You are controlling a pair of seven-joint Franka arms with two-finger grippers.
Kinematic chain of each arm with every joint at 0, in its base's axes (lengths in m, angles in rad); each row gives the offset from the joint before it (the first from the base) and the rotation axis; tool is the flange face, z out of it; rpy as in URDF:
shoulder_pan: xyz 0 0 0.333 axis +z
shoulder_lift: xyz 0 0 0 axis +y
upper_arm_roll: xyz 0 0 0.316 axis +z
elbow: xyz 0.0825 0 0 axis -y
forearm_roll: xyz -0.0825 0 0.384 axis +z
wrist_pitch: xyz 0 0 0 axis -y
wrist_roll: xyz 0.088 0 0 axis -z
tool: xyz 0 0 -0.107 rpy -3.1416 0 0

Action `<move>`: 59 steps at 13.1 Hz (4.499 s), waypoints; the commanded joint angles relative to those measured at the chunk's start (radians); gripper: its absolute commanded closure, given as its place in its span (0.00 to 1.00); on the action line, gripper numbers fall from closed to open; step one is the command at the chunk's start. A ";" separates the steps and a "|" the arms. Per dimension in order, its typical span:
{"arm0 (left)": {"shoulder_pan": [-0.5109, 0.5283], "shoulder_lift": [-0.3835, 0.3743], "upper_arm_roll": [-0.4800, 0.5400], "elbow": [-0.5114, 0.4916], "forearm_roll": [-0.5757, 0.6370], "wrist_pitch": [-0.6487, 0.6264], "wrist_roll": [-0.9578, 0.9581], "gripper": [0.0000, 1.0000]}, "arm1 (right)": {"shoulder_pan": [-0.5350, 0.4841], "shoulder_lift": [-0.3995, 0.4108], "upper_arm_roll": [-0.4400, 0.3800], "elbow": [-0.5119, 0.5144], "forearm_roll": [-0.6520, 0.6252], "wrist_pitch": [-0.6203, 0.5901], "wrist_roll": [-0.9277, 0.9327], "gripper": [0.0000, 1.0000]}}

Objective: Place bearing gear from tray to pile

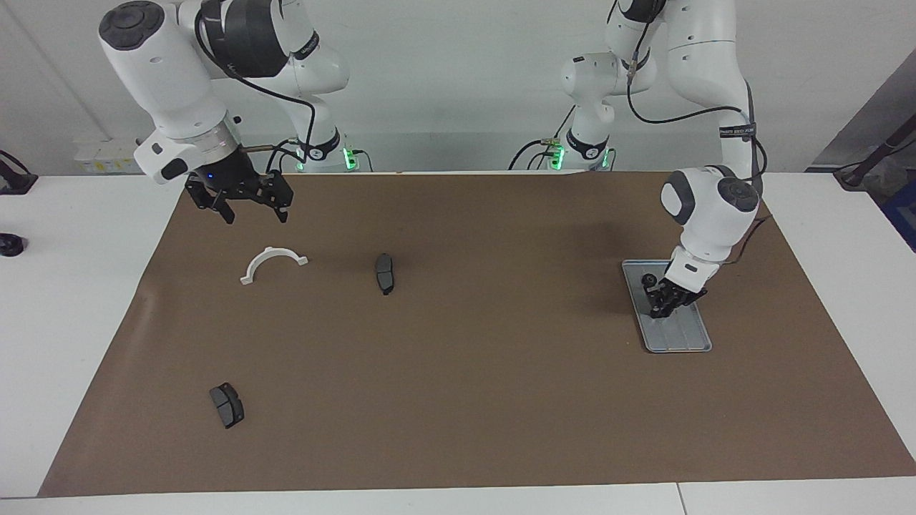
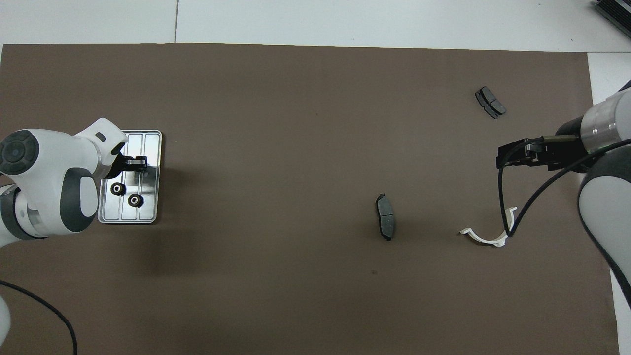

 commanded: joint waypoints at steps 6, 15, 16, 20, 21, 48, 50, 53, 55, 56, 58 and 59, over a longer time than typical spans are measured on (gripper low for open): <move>-0.011 -0.029 -0.003 0.233 -0.001 -0.336 -0.077 1.00 | -0.011 -0.018 0.005 -0.012 -0.013 -0.010 -0.026 0.00; -0.480 0.041 -0.014 0.312 -0.003 -0.202 -0.863 1.00 | -0.016 -0.018 0.003 -0.015 -0.011 -0.004 -0.026 0.00; -0.523 0.087 -0.012 0.324 -0.008 -0.151 -0.914 1.00 | -0.015 -0.018 0.003 -0.015 -0.011 0.001 -0.024 0.00; -0.579 0.195 -0.015 0.333 -0.023 0.005 -1.006 1.00 | -0.013 -0.018 0.003 -0.018 -0.011 -0.001 -0.026 0.00; -0.614 0.206 -0.014 0.323 -0.023 0.051 -1.047 1.00 | -0.013 -0.019 0.003 -0.019 -0.011 -0.001 -0.024 0.00; -0.027 -0.109 0.107 -0.062 0.051 -0.122 -0.919 0.21 | 0.421 0.392 0.012 0.189 -0.139 0.338 0.435 0.00; -0.027 -0.109 0.107 -0.079 0.051 -0.106 -0.919 0.22 | 0.465 0.456 0.012 0.192 -0.140 0.422 0.500 0.00; -0.030 -0.113 0.106 -0.113 0.051 -0.082 -0.920 0.24 | 0.521 0.624 0.011 0.290 -0.171 0.499 0.620 0.00; -0.025 -0.110 0.106 -0.125 0.051 -0.045 -0.914 0.26 | 0.521 0.648 0.012 0.290 -0.177 0.553 0.643 0.00; -0.025 -0.107 0.107 -0.127 0.051 -0.040 -0.916 0.32 | 0.521 0.648 0.012 0.286 -0.168 0.574 0.643 0.00; -0.025 -0.109 0.106 -0.139 0.051 -0.028 -0.916 0.58 | 0.525 0.648 0.012 0.263 -0.168 0.574 0.646 0.00; -0.025 -0.109 0.106 -0.141 0.051 -0.022 -0.916 0.72 | 0.525 0.645 0.012 0.245 -0.168 0.568 0.647 0.00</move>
